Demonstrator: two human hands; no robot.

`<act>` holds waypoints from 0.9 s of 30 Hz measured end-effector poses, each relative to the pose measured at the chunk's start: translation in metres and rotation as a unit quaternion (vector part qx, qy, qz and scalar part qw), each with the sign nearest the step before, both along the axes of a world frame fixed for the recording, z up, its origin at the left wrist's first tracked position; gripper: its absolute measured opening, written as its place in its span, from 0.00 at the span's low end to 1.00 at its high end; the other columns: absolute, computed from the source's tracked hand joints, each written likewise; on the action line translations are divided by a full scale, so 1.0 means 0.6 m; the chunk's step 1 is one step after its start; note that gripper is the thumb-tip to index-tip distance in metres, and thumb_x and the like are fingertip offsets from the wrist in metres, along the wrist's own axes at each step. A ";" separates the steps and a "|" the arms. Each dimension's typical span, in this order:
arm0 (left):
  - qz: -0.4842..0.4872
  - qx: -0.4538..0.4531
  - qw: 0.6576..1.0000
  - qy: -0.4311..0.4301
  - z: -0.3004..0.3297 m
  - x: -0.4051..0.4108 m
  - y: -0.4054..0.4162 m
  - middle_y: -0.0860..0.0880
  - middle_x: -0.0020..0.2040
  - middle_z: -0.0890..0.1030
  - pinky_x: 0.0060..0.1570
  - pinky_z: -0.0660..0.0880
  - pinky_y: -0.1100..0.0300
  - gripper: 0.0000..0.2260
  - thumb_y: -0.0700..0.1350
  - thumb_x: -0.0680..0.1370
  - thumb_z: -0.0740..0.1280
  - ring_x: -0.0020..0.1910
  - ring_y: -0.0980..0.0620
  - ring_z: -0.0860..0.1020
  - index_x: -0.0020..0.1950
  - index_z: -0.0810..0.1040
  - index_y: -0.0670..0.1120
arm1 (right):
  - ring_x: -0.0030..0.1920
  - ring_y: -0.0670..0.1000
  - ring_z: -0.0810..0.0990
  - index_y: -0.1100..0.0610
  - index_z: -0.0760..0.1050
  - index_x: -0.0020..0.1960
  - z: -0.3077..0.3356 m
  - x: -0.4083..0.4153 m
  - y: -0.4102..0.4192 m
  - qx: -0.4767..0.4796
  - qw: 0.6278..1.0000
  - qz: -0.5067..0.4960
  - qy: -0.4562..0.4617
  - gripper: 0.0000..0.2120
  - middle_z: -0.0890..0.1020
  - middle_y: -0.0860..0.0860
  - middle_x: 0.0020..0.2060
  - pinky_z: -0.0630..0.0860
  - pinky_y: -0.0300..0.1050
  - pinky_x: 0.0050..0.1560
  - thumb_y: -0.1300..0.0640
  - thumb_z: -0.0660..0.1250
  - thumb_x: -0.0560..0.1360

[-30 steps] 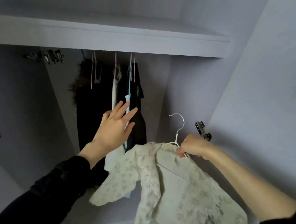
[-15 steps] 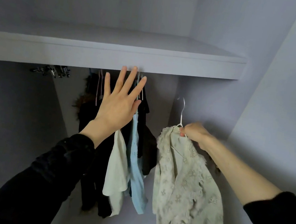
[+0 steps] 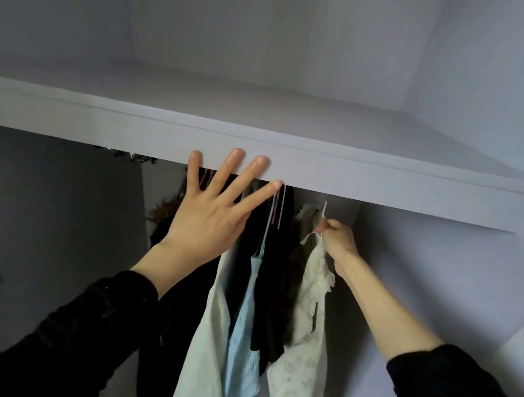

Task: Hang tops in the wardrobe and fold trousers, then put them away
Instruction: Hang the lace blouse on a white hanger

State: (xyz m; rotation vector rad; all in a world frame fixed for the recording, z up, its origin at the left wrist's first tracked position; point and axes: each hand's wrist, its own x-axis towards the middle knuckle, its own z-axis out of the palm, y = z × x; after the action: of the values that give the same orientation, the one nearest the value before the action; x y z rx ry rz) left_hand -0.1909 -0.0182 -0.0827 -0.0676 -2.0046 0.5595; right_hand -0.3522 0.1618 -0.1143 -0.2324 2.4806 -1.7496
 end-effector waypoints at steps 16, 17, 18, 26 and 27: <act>0.035 0.001 0.999 -0.003 -0.001 -0.002 -0.001 0.48 0.76 0.54 0.68 0.41 0.32 0.43 0.39 0.70 0.70 0.76 0.45 0.42 0.77 0.47 0.56 | 0.42 0.49 0.73 0.60 0.81 0.52 0.011 -0.068 -0.067 -0.051 0.998 -0.033 0.034 0.10 0.82 0.61 0.52 0.65 0.40 0.41 0.62 0.62 0.76; 0.037 0.002 0.999 -0.002 -0.001 -0.002 -0.001 0.48 0.76 0.54 0.68 0.41 0.32 0.43 0.39 0.70 0.70 0.76 0.45 0.42 0.77 0.47 0.56 | 0.43 0.49 0.74 0.58 0.81 0.53 0.012 -0.070 -0.067 -0.044 0.998 -0.032 0.034 0.10 0.82 0.59 0.52 0.67 0.40 0.42 0.61 0.62 0.76; 0.038 0.002 0.999 -0.003 -0.001 -0.001 -0.001 0.48 0.76 0.54 0.68 0.41 0.32 0.43 0.39 0.70 0.70 0.76 0.45 0.43 0.77 0.47 0.56 | 0.45 0.50 0.75 0.57 0.81 0.54 0.015 -0.072 -0.066 -0.044 0.998 -0.031 0.030 0.10 0.82 0.57 0.52 0.69 0.41 0.44 0.60 0.63 0.76; 0.036 -0.005 0.999 -0.006 -0.001 0.000 0.000 0.48 0.77 0.54 0.68 0.41 0.33 0.44 0.38 0.69 0.69 0.76 0.41 0.50 0.77 0.47 0.55 | 0.40 0.50 0.73 0.56 0.75 0.40 0.035 -0.093 -0.061 -0.059 0.992 0.031 -0.104 0.04 0.77 0.53 0.44 0.72 0.44 0.45 0.60 0.67 0.73; 0.036 -0.004 0.999 -0.005 0.000 -0.001 -0.001 0.48 0.76 0.54 0.68 0.41 0.33 0.44 0.38 0.69 0.69 0.76 0.41 0.49 0.77 0.47 0.55 | 0.44 0.51 0.74 0.55 0.76 0.44 0.037 -0.093 -0.059 -0.041 0.990 0.054 -0.127 0.02 0.77 0.52 0.47 0.70 0.51 0.56 0.57 0.67 0.74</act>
State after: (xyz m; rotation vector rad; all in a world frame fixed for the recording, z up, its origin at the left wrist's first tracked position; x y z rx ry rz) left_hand -0.1916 -0.0187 -0.0828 -0.0044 -2.0216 0.6144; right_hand -0.4081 0.1264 -0.0919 -0.1373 2.1812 -1.7214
